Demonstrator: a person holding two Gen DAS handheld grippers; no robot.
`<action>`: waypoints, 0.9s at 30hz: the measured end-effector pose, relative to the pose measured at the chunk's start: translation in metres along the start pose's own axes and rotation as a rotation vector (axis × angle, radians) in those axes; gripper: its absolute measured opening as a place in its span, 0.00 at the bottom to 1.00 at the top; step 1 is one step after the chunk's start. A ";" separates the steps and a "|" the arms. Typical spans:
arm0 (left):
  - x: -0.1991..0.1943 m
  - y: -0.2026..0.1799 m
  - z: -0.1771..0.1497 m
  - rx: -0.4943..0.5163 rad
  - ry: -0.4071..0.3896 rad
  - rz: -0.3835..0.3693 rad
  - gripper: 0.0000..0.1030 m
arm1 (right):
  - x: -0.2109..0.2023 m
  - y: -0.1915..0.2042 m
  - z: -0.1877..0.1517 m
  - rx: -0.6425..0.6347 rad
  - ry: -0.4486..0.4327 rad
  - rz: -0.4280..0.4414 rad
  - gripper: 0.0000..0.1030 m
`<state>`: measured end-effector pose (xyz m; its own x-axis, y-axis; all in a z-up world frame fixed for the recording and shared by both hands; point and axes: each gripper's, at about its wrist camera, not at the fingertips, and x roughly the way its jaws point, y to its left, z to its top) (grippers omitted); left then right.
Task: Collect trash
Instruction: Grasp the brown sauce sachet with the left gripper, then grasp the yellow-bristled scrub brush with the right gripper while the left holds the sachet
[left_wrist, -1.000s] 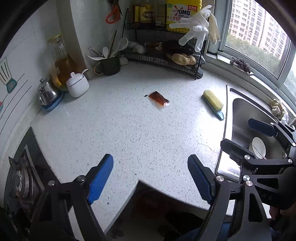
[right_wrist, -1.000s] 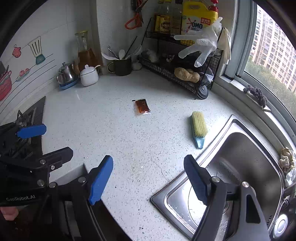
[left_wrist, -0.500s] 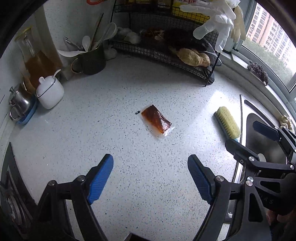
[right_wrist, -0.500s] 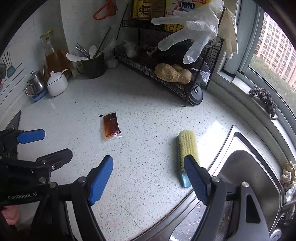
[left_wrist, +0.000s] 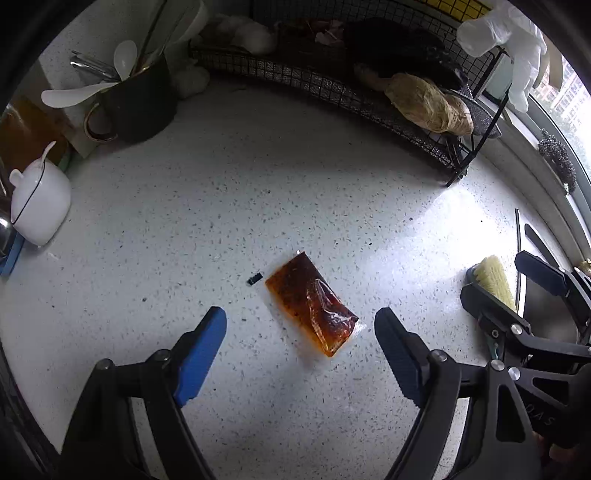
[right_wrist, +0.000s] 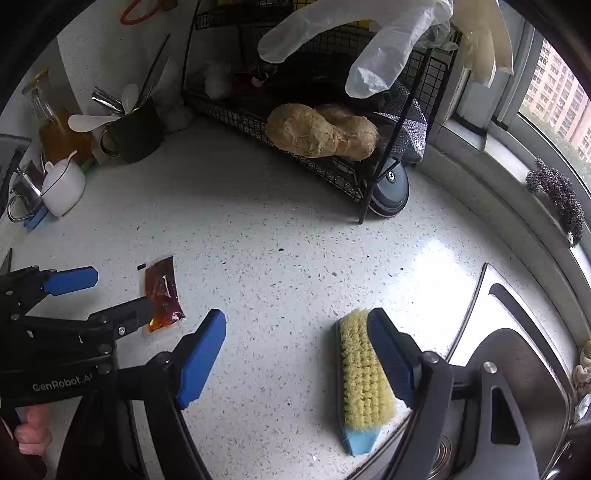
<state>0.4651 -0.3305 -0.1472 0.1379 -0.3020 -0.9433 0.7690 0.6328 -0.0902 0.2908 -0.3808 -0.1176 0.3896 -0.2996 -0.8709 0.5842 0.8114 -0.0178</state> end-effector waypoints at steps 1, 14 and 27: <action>0.004 -0.001 0.002 0.001 0.005 -0.003 0.79 | 0.004 -0.001 0.002 -0.003 0.005 0.000 0.75; 0.029 -0.014 0.001 0.055 0.037 0.076 0.48 | 0.028 -0.009 0.010 0.031 0.054 0.008 0.75; -0.012 -0.014 -0.026 0.055 -0.006 -0.010 0.11 | 0.003 0.003 -0.007 0.033 0.053 0.021 0.75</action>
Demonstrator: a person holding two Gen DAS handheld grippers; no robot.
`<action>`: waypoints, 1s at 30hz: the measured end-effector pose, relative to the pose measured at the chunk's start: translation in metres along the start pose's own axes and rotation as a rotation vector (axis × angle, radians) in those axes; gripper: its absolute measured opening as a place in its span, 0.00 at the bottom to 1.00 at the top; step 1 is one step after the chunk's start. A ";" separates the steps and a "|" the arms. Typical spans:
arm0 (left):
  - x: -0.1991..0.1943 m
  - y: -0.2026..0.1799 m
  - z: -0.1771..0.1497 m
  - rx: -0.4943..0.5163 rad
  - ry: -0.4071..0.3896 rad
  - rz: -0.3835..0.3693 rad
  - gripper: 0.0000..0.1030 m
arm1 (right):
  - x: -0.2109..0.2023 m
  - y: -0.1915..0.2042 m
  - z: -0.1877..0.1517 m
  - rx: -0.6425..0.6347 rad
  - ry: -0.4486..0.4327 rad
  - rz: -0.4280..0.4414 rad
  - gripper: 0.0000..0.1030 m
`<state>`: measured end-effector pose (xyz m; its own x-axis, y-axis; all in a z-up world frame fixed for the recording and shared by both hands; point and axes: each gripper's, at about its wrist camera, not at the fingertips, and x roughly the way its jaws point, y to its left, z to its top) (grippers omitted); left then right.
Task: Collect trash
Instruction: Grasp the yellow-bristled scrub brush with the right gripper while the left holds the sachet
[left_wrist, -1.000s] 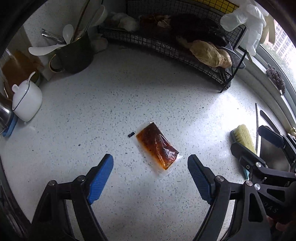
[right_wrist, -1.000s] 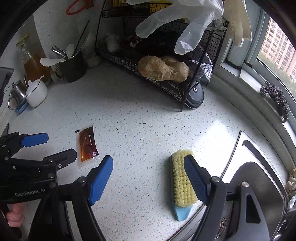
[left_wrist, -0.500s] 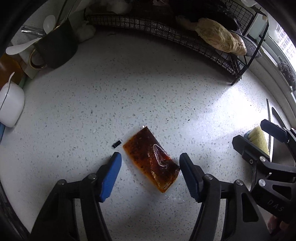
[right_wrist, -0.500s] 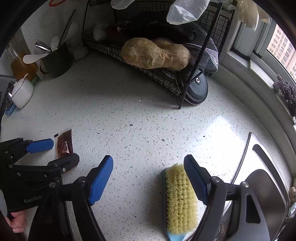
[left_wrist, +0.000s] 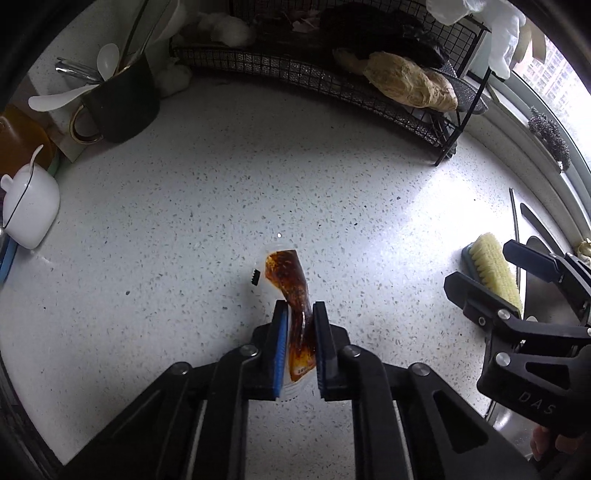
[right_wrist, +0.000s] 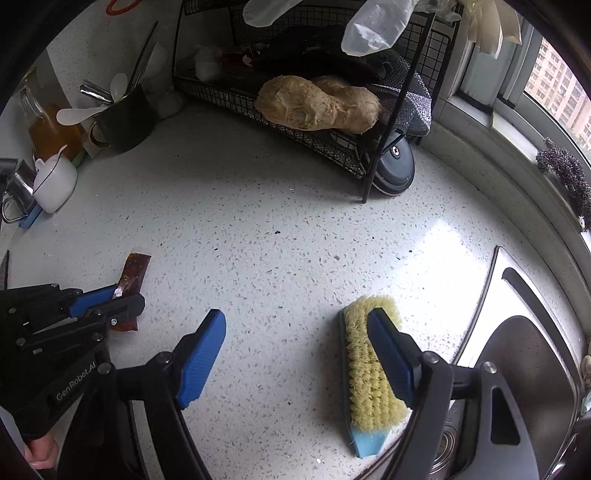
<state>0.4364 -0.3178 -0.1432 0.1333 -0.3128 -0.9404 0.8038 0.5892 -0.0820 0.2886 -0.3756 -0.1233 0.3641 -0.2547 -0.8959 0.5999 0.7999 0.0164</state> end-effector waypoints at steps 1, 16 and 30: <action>-0.005 -0.001 -0.001 0.004 -0.007 -0.002 0.11 | -0.003 0.000 -0.002 0.001 -0.003 -0.001 0.75; -0.015 -0.037 -0.001 0.056 -0.030 -0.055 0.11 | -0.025 -0.032 -0.026 0.037 -0.002 -0.019 0.75; 0.027 -0.068 -0.002 0.063 0.021 -0.023 0.11 | 0.020 -0.062 -0.039 0.022 0.075 0.048 0.77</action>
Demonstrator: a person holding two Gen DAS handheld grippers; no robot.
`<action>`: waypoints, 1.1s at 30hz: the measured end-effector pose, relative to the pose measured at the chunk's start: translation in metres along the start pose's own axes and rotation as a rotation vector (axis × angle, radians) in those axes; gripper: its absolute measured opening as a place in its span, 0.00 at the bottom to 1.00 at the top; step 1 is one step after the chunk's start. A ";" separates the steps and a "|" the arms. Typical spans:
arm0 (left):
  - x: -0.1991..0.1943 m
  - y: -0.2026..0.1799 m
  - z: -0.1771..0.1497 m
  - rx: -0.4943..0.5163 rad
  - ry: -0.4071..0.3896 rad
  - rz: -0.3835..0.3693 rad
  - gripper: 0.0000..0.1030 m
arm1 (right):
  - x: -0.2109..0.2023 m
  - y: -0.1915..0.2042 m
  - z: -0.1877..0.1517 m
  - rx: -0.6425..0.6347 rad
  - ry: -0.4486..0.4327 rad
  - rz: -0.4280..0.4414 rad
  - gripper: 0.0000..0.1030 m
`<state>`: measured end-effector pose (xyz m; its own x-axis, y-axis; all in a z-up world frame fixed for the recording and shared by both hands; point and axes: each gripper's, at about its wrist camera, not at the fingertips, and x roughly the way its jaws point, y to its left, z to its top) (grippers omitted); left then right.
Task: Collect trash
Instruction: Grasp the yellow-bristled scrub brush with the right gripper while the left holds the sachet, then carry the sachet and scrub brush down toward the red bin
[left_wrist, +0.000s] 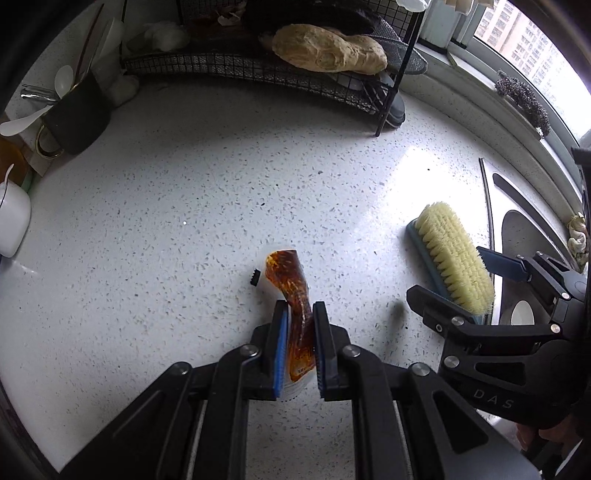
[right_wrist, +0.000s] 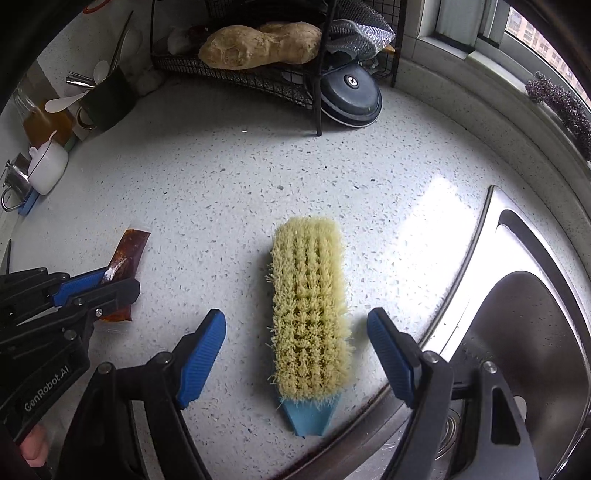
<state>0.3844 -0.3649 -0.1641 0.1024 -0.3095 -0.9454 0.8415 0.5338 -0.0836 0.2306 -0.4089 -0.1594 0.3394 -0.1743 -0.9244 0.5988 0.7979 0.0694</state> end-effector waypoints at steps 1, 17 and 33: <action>0.002 -0.002 0.000 -0.001 0.002 0.001 0.11 | 0.000 -0.001 0.001 -0.004 -0.008 -0.002 0.77; -0.030 0.007 -0.029 -0.027 -0.041 -0.013 0.11 | -0.028 0.025 -0.017 -0.057 -0.021 0.082 0.34; -0.104 0.041 -0.137 -0.105 -0.105 0.035 0.11 | -0.074 0.103 -0.084 -0.177 -0.092 0.171 0.34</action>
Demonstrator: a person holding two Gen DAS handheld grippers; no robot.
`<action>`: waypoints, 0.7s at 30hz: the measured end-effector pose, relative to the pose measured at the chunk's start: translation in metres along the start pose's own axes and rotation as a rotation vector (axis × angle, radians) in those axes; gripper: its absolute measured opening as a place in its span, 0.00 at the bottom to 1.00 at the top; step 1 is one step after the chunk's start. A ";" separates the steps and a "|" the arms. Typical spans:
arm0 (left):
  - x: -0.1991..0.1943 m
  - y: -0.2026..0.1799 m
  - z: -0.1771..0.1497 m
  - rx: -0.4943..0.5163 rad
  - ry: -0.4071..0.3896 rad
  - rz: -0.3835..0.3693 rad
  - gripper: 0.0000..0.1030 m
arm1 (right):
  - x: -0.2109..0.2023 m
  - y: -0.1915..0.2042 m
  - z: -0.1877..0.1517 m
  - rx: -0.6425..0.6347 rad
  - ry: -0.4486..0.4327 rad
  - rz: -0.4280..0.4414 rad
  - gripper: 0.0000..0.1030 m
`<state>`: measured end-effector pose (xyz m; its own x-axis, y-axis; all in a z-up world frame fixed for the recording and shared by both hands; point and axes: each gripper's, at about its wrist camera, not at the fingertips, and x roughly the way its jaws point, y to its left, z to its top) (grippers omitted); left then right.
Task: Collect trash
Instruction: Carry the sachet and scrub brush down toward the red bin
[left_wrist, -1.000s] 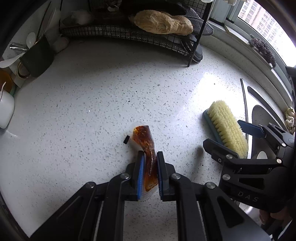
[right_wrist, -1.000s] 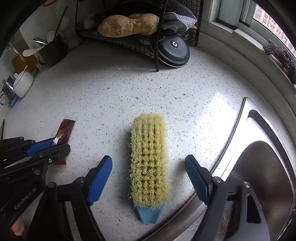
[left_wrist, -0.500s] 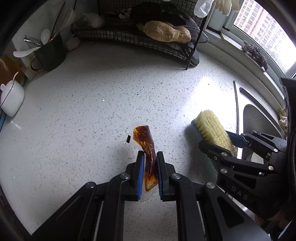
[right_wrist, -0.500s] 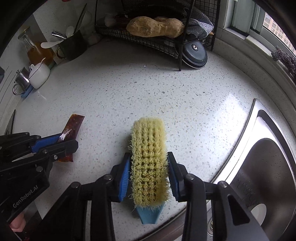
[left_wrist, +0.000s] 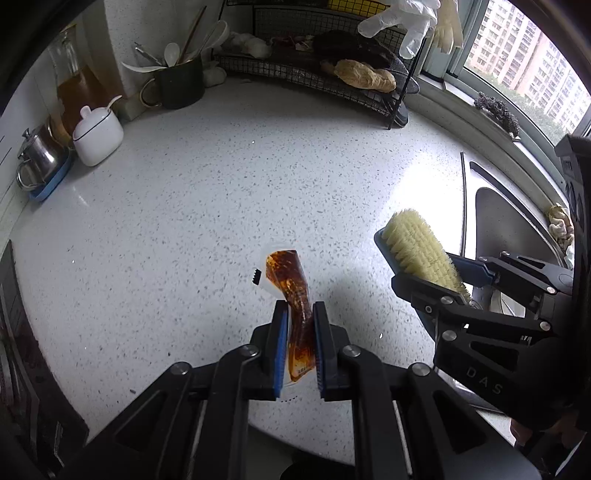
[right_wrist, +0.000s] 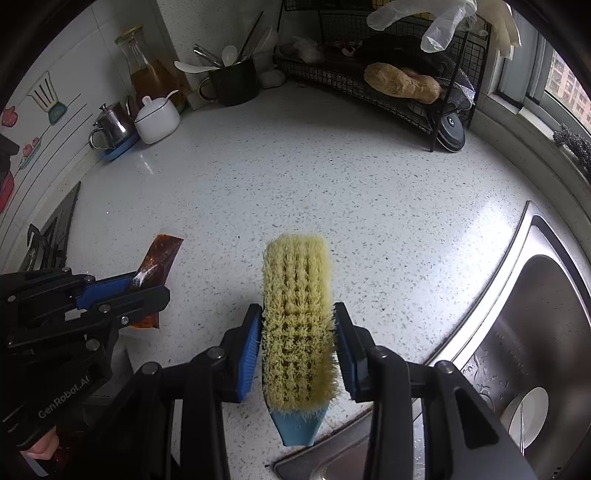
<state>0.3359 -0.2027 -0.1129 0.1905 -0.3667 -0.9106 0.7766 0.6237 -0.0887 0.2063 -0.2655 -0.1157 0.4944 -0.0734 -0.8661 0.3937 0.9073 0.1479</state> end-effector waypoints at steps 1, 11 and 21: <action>-0.006 0.003 -0.008 -0.010 -0.004 0.001 0.11 | -0.002 0.007 -0.004 -0.008 -0.001 0.006 0.34; -0.071 0.027 -0.094 -0.069 -0.063 0.054 0.11 | -0.030 0.075 -0.048 -0.089 -0.029 0.075 0.34; -0.116 0.039 -0.194 -0.143 -0.064 0.084 0.11 | -0.053 0.134 -0.111 -0.161 -0.022 0.114 0.34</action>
<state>0.2271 -0.0018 -0.0888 0.2927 -0.3493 -0.8901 0.6637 0.7443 -0.0739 0.1467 -0.0944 -0.1033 0.5459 0.0265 -0.8374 0.2063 0.9645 0.1651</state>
